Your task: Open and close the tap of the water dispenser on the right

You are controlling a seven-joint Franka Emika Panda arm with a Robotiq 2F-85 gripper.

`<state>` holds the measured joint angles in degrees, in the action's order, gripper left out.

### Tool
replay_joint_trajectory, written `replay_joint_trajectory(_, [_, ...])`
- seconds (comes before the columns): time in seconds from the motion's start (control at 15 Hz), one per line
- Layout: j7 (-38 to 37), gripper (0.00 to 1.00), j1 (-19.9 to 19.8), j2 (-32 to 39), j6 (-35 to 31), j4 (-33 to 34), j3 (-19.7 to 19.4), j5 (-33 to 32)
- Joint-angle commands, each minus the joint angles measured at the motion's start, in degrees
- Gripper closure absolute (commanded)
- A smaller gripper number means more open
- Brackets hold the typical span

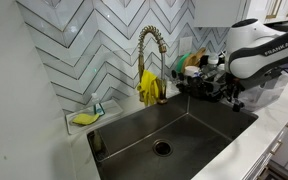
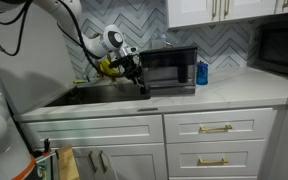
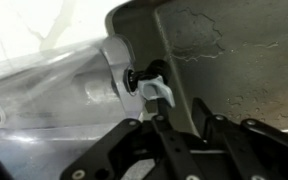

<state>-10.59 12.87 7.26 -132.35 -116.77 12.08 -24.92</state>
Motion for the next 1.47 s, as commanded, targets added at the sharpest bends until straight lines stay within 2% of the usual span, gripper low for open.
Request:
replay_joint_trajectory(0.0, [-0.1, 0.6, 1.1, 0.1, 1.7, -0.1, -0.1, 0.7])
replay_joint_trajectory(0.13, [-0.3, 0.38, 1.2, -0.1, 2.1, 0.1, -0.2, 0.2])
replay_joint_trajectory(0.33, [-0.8, 0.14, 1.5, -0.4, 2.7, 0.2, -0.2, -1.1])
replay_joint_trajectory(0.47, [-0.9, 0.01, 1.7, -0.6, 3.5, 0.4, -0.1, -1.3])
replay_joint_trajectory(0.73, [-2.0, 0.0, 2.6, -1.7, 7.2, 1.2, 0.1, -2.5])
replay_joint_trajectory(0.87, [-1.7, 0.0, 2.9, -2.6, 10.7, 1.7, 0.5, -0.9])
replay_joint_trajectory(1.2, [-2.3, 0.0, 2.5, -8.2, 17.8, 1.0, 1.4, 7.9])
replay_joint_trajectory(1.4, [-3.1, 0.0, 2.0, -13.6, 17.9, -1.0, 1.3, 14.0])
